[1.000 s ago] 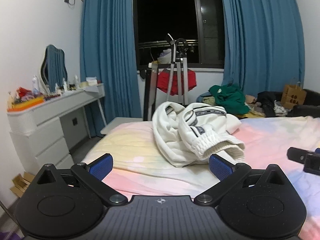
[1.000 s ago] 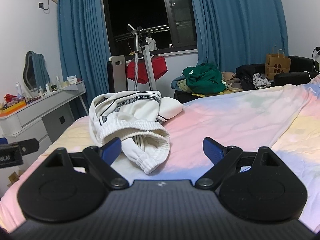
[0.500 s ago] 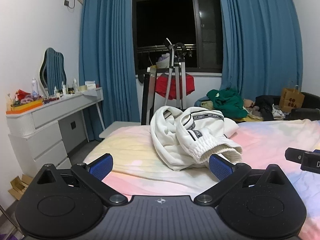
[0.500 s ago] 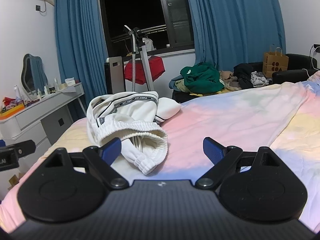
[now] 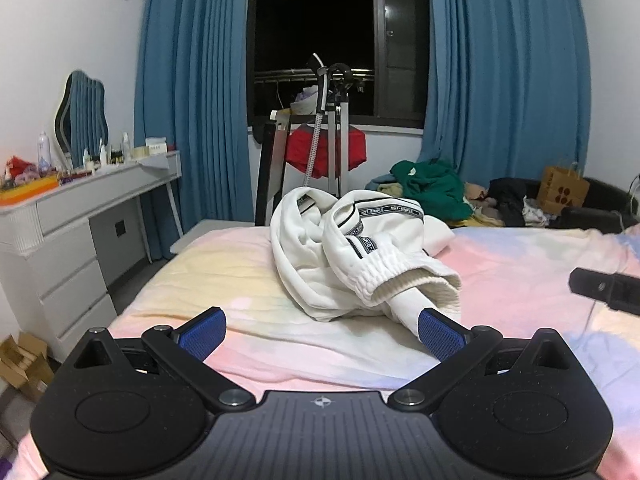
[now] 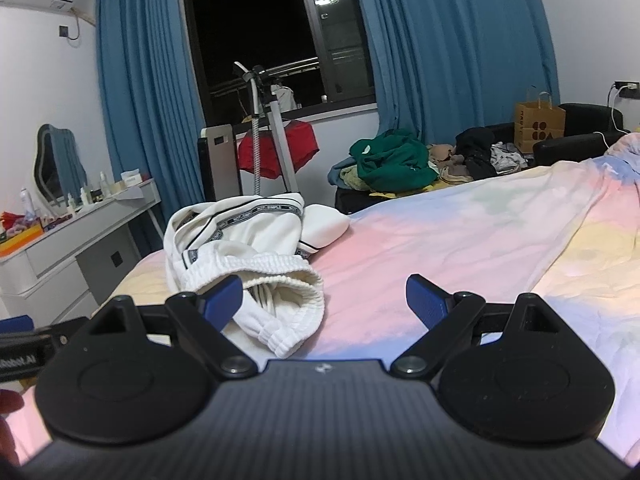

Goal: Fold clothes

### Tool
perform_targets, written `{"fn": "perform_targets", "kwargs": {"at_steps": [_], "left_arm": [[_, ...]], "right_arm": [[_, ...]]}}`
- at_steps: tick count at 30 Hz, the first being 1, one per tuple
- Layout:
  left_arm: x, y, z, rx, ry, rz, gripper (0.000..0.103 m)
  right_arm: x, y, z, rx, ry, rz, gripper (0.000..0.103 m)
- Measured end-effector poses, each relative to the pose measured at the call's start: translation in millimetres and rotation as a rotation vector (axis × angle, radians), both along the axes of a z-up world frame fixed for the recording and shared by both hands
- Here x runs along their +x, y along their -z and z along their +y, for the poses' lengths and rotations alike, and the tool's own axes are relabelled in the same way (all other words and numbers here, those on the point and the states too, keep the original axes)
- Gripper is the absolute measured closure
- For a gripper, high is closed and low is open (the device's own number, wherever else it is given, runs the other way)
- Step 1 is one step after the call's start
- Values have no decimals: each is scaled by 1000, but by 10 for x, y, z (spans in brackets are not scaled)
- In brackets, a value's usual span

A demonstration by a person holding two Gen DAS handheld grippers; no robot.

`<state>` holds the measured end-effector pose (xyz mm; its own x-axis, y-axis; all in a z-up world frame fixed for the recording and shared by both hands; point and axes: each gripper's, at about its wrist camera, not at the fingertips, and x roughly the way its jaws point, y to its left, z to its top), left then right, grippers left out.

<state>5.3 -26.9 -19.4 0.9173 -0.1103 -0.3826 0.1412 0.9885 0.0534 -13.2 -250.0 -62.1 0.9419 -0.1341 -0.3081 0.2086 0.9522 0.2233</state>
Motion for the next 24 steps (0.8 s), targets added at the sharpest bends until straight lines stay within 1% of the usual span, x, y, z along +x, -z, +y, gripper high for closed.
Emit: {"fn": "perform_targets", "kwargs": {"at_steps": [2,6,7,9,13,16,21,24], "left_arm": [[68,20,-44,3,31,-3,0],[353,5,-131,9,67,35,0],[448,-2,-158,19,71,47,0],[700,-9,-200,28,71,109,0],[1119,71,-248,36,58,143,0],[1404,217,-346,111,56,115,1],[1734,479,-464,138,99,58,1],[1857,614,-542,144,119,38,1]], "right_arm": [[-4,-2,-34,17,5,2,13],[-37,-19,-98,46,16,-3,13],[-43,-27,-101,44,19,-4,13],[-58,-36,-104,41,23,-7,13],[-36,-33,-113,44,27,5,13],[-15,-5,-141,58,29,22,13],[12,75,-210,83,40,47,13],[65,139,-242,101,44,68,13]]}}
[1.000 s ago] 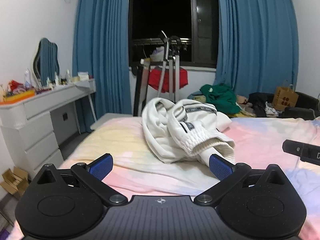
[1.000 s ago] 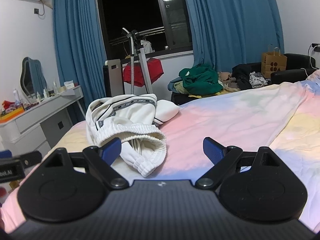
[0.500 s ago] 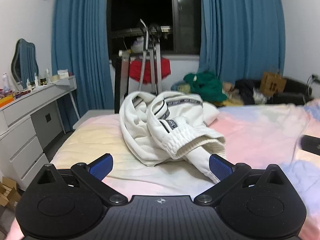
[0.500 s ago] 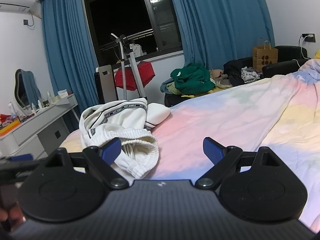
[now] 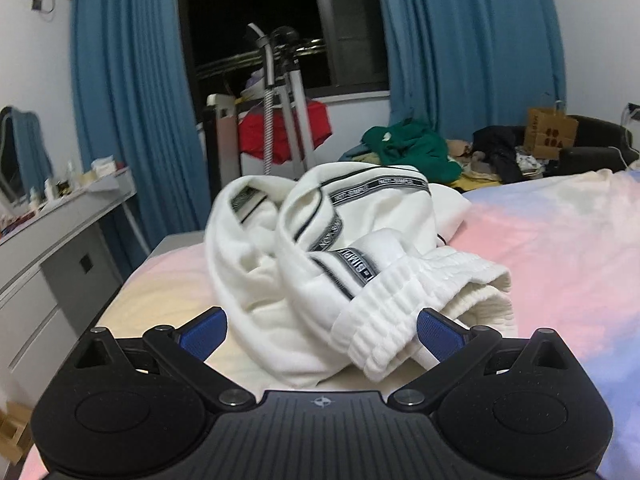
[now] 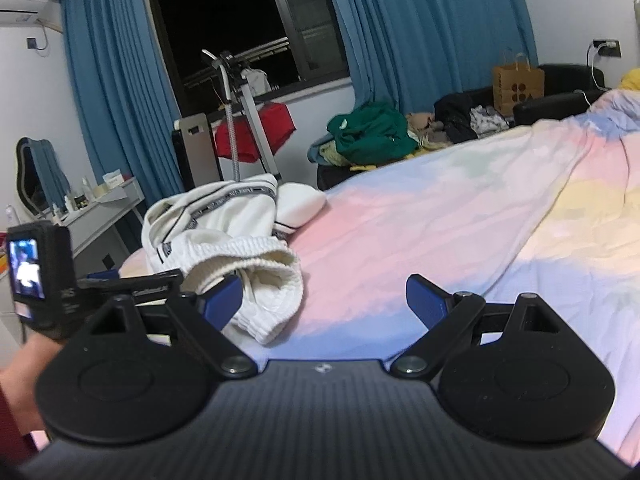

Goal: Fold clothes
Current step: 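Grasp the ribbed cuff of the white garment with the left gripper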

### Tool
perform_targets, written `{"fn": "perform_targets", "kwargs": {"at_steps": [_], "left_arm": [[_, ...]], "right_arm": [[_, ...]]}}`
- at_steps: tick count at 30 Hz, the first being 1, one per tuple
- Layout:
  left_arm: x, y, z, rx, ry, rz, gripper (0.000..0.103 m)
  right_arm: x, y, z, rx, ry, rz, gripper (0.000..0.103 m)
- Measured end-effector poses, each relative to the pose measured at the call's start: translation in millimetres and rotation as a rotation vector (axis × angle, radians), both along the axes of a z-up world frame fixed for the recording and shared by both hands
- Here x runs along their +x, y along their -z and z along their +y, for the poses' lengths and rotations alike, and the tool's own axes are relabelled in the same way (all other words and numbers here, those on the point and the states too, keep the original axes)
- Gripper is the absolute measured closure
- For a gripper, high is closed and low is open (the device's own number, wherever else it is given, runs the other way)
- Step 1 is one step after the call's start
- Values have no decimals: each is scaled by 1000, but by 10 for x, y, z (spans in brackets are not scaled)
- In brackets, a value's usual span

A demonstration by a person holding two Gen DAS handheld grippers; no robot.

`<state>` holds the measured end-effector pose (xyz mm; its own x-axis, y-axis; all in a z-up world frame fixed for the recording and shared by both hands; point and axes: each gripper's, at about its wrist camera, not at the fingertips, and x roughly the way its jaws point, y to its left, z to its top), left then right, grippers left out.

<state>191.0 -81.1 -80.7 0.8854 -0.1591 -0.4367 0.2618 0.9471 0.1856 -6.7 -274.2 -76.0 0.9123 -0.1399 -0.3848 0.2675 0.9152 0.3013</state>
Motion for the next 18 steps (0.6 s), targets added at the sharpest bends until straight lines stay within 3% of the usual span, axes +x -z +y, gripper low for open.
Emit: {"fn": "perform_targets", "kwargs": {"at_steps": [5,7,11,14,17,18], "left_arm": [[76,147,-167,22,19,-41,1],[110,201,-256,45,37,-38,10],[157,298,-388,71,62,-51,14],[145,280,-374,44,39,-90,33],[49,159,-284,-5,5,-128,70],[22,95,-256,-27,-7,-143,74]], "right_arm": [[126,107,-29,19,17,25,13],[196,177,-39,26,19,49,13],[280,313,-50,43,17,102,13],[298,366,-54,34,23,113,13],[312,420,-73,25,36,119,13],[317,440,-85,25,39,121,13]]}}
